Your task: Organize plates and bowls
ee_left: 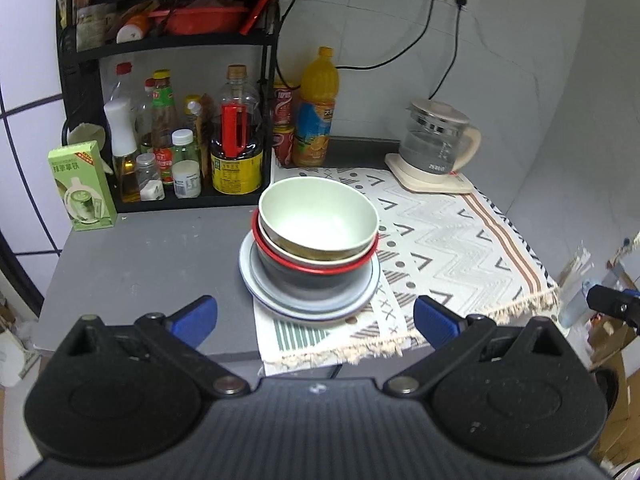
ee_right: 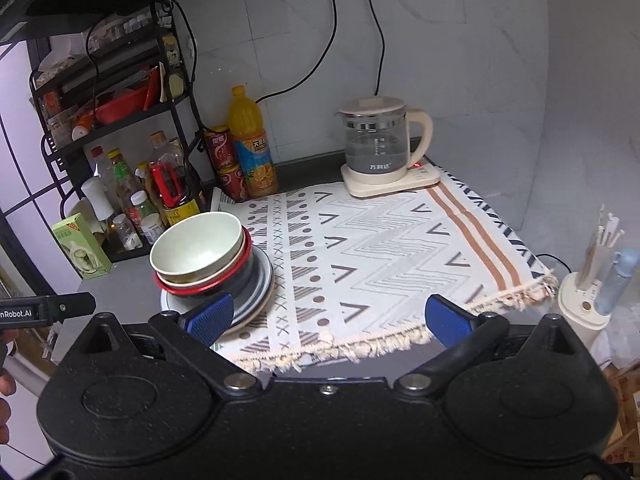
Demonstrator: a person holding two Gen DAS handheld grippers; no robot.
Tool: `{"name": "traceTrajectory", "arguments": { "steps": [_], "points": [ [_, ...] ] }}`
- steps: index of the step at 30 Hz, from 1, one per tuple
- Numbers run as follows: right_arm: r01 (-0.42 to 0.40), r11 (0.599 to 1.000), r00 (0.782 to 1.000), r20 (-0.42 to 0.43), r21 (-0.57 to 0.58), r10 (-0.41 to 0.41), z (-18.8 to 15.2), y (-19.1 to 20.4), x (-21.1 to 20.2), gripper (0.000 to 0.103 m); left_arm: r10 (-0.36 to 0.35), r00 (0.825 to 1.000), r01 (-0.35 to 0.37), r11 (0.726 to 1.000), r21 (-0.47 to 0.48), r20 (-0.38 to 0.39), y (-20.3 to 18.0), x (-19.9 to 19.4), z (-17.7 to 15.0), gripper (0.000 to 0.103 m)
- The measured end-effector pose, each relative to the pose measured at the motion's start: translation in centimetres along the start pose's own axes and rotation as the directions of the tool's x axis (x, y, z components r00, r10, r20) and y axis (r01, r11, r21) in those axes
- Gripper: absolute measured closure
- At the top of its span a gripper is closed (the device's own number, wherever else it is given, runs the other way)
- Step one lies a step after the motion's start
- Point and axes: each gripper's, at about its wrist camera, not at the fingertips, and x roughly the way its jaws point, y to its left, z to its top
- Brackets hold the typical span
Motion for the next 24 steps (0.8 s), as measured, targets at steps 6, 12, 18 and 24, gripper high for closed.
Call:
{"name": "traceTrajectory", "arguments": {
  "steps": [6, 12, 18, 24],
  "points": [
    [-0.016, 1.000, 1.000, 0.002, 0.026, 0.016, -1.7, -0.4, -2.2, 0.000, -0.020, 1.000, 0.019, 0.999, 0.037, 0.015, -0.8, -1.9, -2.0, 0.000],
    [-0.010, 0.999, 1.000, 0.024, 0.040, 0.009, -2.8, -0.5, -3.9, 0.000, -0.024, 0.999, 0.022, 0.998, 0.059, 0.038, -1.2, -3.8, -3.2, 0.000],
    [0.002, 1.000, 0.999, 0.050, 0.026, -0.003, -3.3, 0.3, -5.5, 0.000, -0.052, 0.996, 0.046, 0.995, 0.094, 0.069, -1.4, -5.6, -3.9, 0.000],
    [-0.025, 1.000, 0.998, 0.056, -0.001, 0.025, -3.7, 1.4, -6.1, 0.000, -0.053, 0.996, 0.047, 0.995, 0.088, 0.075, -1.2, -6.4, -4.4, 0.000]
  ]
}}
